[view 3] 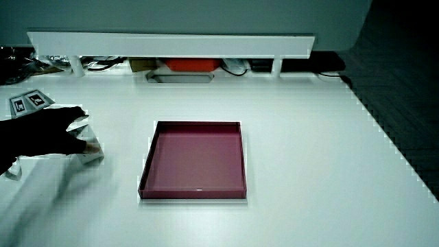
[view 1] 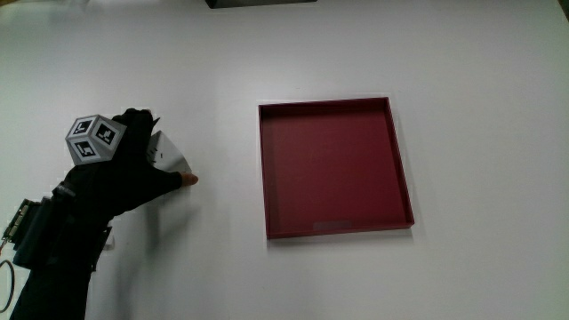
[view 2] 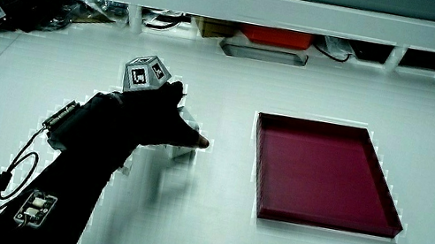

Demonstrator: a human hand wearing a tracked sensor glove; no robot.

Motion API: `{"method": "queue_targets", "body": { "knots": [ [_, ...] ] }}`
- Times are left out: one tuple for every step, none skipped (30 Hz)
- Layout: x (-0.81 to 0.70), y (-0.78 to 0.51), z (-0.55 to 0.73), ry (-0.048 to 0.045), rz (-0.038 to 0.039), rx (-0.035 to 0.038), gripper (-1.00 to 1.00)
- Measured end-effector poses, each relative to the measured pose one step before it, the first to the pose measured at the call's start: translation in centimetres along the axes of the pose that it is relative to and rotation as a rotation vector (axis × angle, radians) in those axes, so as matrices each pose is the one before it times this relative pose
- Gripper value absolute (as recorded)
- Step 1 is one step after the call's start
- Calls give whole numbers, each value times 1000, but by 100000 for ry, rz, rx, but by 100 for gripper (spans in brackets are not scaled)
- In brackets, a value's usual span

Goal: Pick socket

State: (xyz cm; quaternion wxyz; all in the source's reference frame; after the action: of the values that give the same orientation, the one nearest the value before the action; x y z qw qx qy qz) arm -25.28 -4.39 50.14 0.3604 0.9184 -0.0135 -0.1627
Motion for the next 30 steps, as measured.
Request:
{"method": "queue_targets", "body": {
  "knots": [
    [-68, 54, -104, 362, 857, 133, 4],
    [62, -16, -36, -240, -19, -633, 9],
    [-54, 38, -82, 242, -166, -179, 13],
    [91, -96, 49, -162, 97, 190, 17],
    [-258, 248, -206, -129, 443, 249, 22],
    [28, 27, -71, 414, 479, -860, 26],
    [-31, 71, -50, -222, -252, 251, 30],
    [-1, -13, 22, 221, 389, 818, 35],
    [-4, -31, -16, -819, -632, -595, 39],
    [-102, 63, -46, 383, -143, 563, 43],
    [66, -96, 78, 253, 464, 1306, 48],
    [21, -119, 74, -346, -1246, 1522, 52],
    [-103, -104, 49, -487, -762, 2377, 57],
    [-147, 16, -59, -372, 964, 397, 61],
    [-164, 62, -115, 478, 22, 1036, 65],
    [372, -294, 286, -193, -787, 533, 70],
    [-366, 264, -256, -50, 676, -358, 74],
    [98, -109, 69, 96, -535, 326, 78],
    [63, -81, 44, 74, -17, 445, 83],
    [-280, 181, -230, 716, 0, -229, 87],
    [323, -361, 250, -1257, -779, 250, 91],
    [-190, 43, -113, 82, -399, 777, 96],
    [-56, -1, -26, 158, 276, 670, 100],
    [125, -84, 44, -483, -1255, -226, 100],
    [-67, 34, -54, 324, 245, 380, 100],
    [-17, -11, -33, 262, -345, 466, 100],
    [-74, 6, -76, 85, -421, 405, 100],
    [74, -116, 71, -351, -214, 435, 100],
    [83, -139, 127, -244, -27, 516, 100],
    [-10, -72, 56, -914, -1089, 468, 100]
  ]
}}
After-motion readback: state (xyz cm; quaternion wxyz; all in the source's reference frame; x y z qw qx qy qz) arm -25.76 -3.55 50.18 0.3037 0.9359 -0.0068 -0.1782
